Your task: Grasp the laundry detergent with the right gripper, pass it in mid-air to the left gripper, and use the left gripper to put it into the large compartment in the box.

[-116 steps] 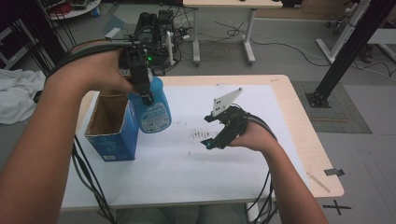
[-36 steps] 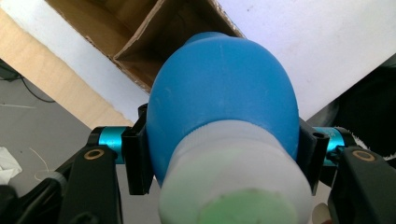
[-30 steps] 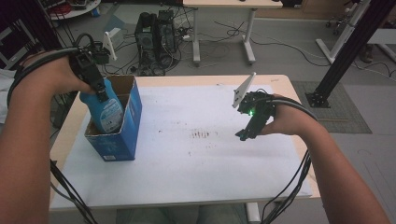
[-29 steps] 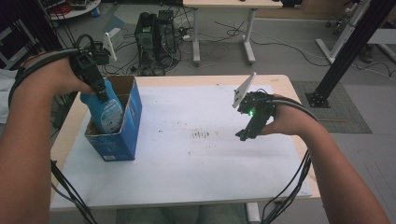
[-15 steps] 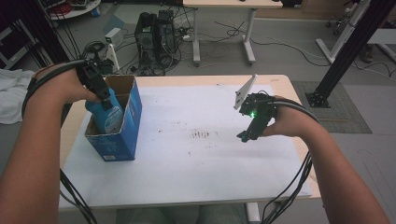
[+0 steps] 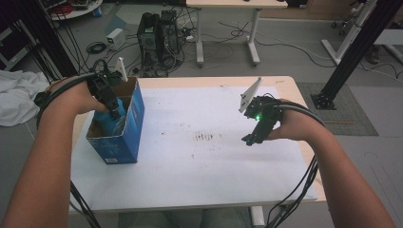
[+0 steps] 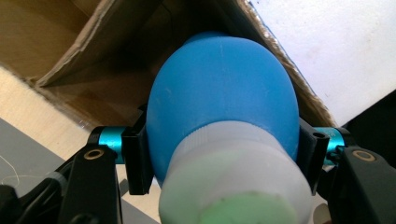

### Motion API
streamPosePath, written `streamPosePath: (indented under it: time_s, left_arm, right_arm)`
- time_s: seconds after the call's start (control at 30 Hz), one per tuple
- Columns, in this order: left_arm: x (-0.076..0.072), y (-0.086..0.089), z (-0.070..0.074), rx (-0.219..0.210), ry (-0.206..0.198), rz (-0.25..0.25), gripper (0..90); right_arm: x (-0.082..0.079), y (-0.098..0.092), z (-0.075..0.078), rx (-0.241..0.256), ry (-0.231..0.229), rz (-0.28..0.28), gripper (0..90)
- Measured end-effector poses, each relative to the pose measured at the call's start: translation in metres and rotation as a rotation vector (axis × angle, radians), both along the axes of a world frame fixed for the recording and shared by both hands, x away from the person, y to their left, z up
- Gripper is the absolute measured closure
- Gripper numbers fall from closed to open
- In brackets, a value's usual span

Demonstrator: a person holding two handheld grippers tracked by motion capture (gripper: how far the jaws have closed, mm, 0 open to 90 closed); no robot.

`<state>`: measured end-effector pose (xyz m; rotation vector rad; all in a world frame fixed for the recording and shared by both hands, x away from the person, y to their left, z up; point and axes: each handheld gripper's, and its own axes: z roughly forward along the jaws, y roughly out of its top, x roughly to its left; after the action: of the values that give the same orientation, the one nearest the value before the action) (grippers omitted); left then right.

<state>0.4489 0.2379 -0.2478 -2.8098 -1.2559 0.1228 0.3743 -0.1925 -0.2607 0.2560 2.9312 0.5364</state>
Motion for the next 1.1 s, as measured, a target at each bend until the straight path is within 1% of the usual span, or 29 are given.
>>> streamPosePath:
  time_s: [0.07, 0.1, 0.13, 0.17, 0.2, 0.23, 0.27, 0.3, 0.33, 0.37, 0.43, 0.47, 0.5, 0.7, 0.73, 0.77, 0.8, 0.83, 0.87, 0.9, 0.93, 1.0, 1.07, 1.1]
  left_arm:
    - [0.0, 0.0, -0.003, 0.006, 0.004, -0.009, 37.7]
    - [-0.001, -0.001, -0.007, -0.007, -0.012, 0.015, 37.7]
    - [0.0, -0.001, -0.007, 0.009, 0.006, -0.01, 37.8]
    - [0.0, 0.0, -0.01, 0.006, 0.002, -0.003, 37.8]
    - [0.0, 0.0, -0.011, 0.008, 0.005, -0.009, 37.8]
    - [0.0, 0.0, -0.013, 0.009, -0.005, -0.003, 37.8]
    - [0.0, 0.0, -0.016, 0.002, 0.002, -0.002, 37.8]
    - [0.0, 0.001, -0.017, 0.005, 0.007, -0.009, 37.8]
    - [0.001, 0.001, -0.018, 0.014, -0.001, -0.01, 37.8]
    - [0.001, 0.001, -0.019, 0.01, 0.002, -0.008, 37.8]
    - [0.001, 0.001, -0.022, 0.022, -0.003, -0.005, 37.8]
    - [0.001, 0.001, -0.024, 0.024, 0.005, -0.003, 37.8]
    - [0.001, 0.002, -0.025, 0.026, 0.004, -0.006, 37.7]
    - [0.001, 0.003, -0.03, 0.026, 0.006, -0.004, 37.7]
    - [0.001, 0.003, -0.031, 0.019, -0.003, 0.007, 37.8]
    - [0.001, 0.004, -0.03, 0.02, 0.005, -0.006, 37.7]
    - [0.0, 0.004, -0.031, 0.013, -0.005, 0.008, 37.7]
    - [0.001, 0.004, -0.03, 0.021, 0.003, -0.006, 37.7]
    - [0.001, 0.004, -0.031, 0.021, 0.005, -0.008, 37.8]
    - [0.0, 0.004, -0.032, 0.02, -0.005, -0.002, 37.8]
    - [0.0, 0.004, -0.032, 0.022, 0.001, -0.007, 37.7]
    - [0.0, 0.004, -0.032, 0.024, 0.002, -0.017, 37.6]
    - [0.0, 0.004, -0.032, 0.016, -0.006, -0.032, 37.3]
    - [-0.001, 0.004, -0.033, 0.014, -0.007, -0.028, 37.2]
  right_arm:
    - [0.0, -0.001, 0.0, 0.0, 0.0, 0.001, 13.1]
    - [0.0, -0.001, -0.001, 0.003, -0.001, 0.001, 13.1]
    - [0.0, -0.001, -0.001, 0.002, 0.002, -0.003, 13.1]
    - [0.0, -0.001, 0.0, 0.002, 0.0, 0.002, 13.1]
    - [0.0, -0.002, -0.001, 0.005, 0.0, 0.002, 13.1]
    - [0.0, -0.002, -0.001, 0.008, -0.003, 0.0, 13.1]
    - [0.0, -0.002, 0.0, 0.009, -0.002, 0.0, 13.1]
    - [-0.001, -0.002, 0.0, 0.01, -0.001, 0.001, 13.1]
    - [-0.001, -0.001, 0.0, 0.009, -0.004, -0.001, 13.1]
    - [-0.001, -0.001, 0.0, 0.009, -0.002, -0.002, 13.1]
    - [-0.001, -0.001, 0.0, 0.01, -0.002, 0.003, 13.1]
    - [-0.001, 0.0, 0.0, 0.009, -0.002, 0.003, 13.1]
    - [-0.001, 0.0, 0.0, 0.012, -0.002, 0.002, 13.1]
    - [0.0, 0.002, 0.0, 0.009, -0.001, 0.004, 13.1]
    - [0.0, 0.002, -0.001, 0.01, -0.001, 0.002, 13.1]
    - [0.0, 0.002, -0.001, 0.011, 0.0, 0.003, 13.1]
    - [0.0, 0.002, -0.001, 0.01, 0.001, 0.005, 13.1]
    - [0.0, 0.002, -0.002, 0.012, 0.0, 0.005, 13.1]
    - [0.0, 0.002, -0.002, 0.008, 0.003, 0.002, 13.1]
    - [0.0, 0.003, -0.003, 0.007, 0.002, 0.005, 13.1]
    - [0.0, 0.003, -0.003, 0.009, 0.003, 0.002, 13.1]
    - [0.0, 0.003, -0.002, 0.011, 0.002, 0.003, 13.1]
    - [0.0, 0.003, -0.001, 0.013, 0.001, 0.001, 13.1]
    - [0.0, 0.003, -0.001, 0.013, 0.001, 0.002, 13.1]
